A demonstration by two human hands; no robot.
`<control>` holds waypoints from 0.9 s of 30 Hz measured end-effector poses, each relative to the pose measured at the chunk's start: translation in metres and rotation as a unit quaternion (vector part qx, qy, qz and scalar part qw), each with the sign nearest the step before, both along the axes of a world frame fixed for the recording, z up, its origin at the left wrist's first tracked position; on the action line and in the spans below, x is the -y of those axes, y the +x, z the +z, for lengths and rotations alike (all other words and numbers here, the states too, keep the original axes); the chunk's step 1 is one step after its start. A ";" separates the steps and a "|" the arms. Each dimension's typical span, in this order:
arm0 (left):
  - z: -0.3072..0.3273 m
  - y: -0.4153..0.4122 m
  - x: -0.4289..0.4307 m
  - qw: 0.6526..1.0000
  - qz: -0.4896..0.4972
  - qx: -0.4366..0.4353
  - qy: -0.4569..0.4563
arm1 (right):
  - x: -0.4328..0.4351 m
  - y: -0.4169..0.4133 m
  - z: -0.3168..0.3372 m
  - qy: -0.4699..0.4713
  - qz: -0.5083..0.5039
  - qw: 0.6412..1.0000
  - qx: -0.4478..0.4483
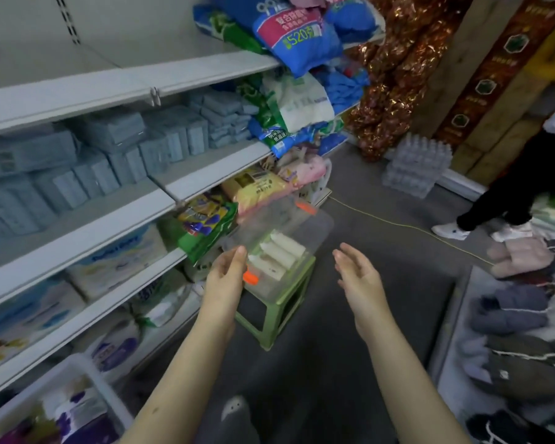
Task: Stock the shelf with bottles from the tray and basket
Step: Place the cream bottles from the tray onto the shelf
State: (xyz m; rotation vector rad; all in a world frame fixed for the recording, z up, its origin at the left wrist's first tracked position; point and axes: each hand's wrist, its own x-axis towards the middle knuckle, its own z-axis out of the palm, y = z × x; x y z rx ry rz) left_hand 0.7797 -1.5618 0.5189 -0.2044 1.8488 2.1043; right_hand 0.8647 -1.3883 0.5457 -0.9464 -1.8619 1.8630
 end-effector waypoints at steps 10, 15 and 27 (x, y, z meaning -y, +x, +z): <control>-0.060 -0.083 -0.038 0.993 0.005 0.092 -0.078 | -0.052 -0.108 -0.053 0.005 0.009 0.997 0.078; -0.094 -0.105 -0.062 0.983 0.042 0.151 -0.097 | -0.092 -0.162 -0.094 0.034 0.057 0.989 0.135; -0.175 -0.174 -0.154 0.902 0.244 0.324 -0.150 | -0.220 -0.310 -0.213 0.152 0.317 0.888 0.297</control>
